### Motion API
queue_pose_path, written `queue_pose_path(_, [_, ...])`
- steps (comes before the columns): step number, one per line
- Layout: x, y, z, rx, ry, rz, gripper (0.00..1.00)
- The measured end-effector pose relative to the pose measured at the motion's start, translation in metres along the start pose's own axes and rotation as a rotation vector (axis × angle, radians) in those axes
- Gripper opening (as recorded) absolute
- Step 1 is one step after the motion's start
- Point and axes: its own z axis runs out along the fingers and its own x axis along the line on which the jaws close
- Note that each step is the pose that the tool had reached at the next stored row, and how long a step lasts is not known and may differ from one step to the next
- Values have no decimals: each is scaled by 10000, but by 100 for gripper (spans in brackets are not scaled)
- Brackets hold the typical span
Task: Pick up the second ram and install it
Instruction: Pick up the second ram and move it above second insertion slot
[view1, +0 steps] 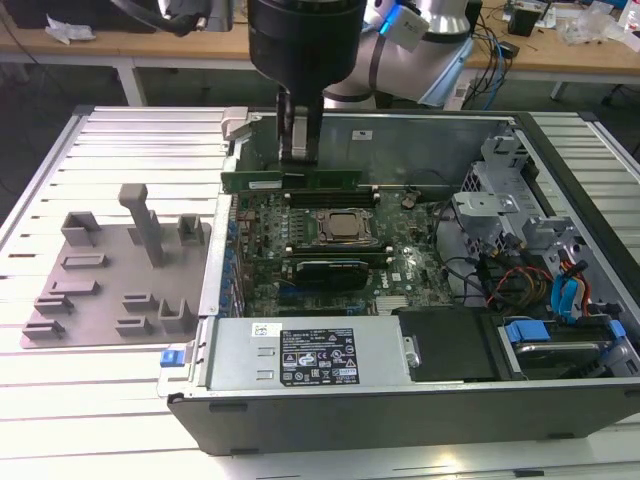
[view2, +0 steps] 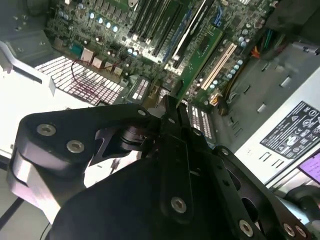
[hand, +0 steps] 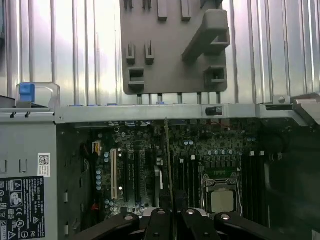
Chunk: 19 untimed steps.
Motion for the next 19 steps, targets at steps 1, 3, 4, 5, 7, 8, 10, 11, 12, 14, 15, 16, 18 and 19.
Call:
queue_pose_path(1, [-1, -28, -1, 0, 4, 1, 11])
queue_pose_path(3, [-5, -134, -6, 1, 26, 0, 11])
queue_pose_path(4, [-7, -190, -9, 1, 36, 3, 11])
queue_pose_path(5, [-9, -243, -11, 2, 45, 3, 11])
queue_pose_path(7, [-10, -292, -13, 2, 56, 2, 11])
queue_pose_path(8, [-12, -333, -15, 2, 67, 4, 11])
queue_pose_path(10, [-13, -400, -7, 4, 84, 3, 11])
queue_pose_path(11, [-12, -408, 7, 3, 94, 3, 11])
queue_pose_path(12, [-8, -412, 48, 4, 96, 14, 11])
queue_pose_path(14, [0, -418, 141, 14, 90, 125, 11])
queue_pose_path(15, [3, -423, 173, 30, 81, 299, 11])
queue_pose_path(16, [6, -431, 209, 61, 64, 648, 11])
queue_pose_path(18, [1, -470, 229, 82, 55, 878, 11])
queue_pose_path(19, [-21, -518, 236, 86, 65, 920, 11])
